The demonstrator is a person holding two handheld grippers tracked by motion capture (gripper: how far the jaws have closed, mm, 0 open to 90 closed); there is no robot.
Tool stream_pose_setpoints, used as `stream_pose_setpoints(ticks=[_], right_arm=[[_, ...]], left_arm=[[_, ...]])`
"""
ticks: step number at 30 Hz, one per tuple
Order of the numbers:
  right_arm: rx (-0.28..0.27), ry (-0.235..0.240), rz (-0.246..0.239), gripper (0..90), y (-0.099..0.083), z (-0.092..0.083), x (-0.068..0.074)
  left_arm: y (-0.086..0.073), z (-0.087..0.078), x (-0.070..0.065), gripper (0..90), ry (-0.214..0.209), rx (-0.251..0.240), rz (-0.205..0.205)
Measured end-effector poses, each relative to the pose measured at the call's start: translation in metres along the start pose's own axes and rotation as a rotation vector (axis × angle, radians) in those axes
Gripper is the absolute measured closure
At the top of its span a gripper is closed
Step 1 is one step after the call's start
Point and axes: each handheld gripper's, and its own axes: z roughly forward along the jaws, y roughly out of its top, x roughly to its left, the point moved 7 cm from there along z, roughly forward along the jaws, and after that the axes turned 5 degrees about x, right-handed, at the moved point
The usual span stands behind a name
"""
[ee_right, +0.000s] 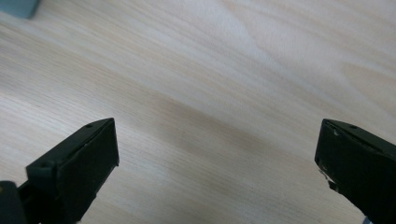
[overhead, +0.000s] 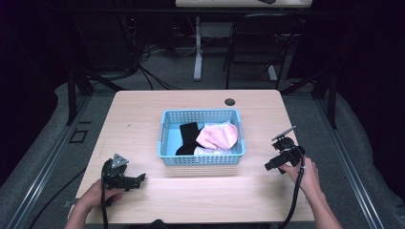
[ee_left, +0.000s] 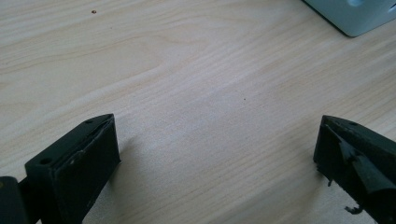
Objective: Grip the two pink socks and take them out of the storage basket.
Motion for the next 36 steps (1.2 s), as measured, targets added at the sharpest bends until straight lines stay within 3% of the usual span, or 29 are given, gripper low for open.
stream_pose_setpoints(ticks=[22, 36], right_arm=[[-0.199, 0.02, -0.058, 0.7, 0.031, -0.072, 0.022], [-0.251, 0.045, -0.117, 0.2, 0.065, -0.104, 0.037]], left_arm=[[-0.001, -0.001, -0.001, 0.0, 0.002, -0.004, -0.002], [-0.001, -0.001, -0.001, 0.0, 0.002, -0.004, -0.002]])
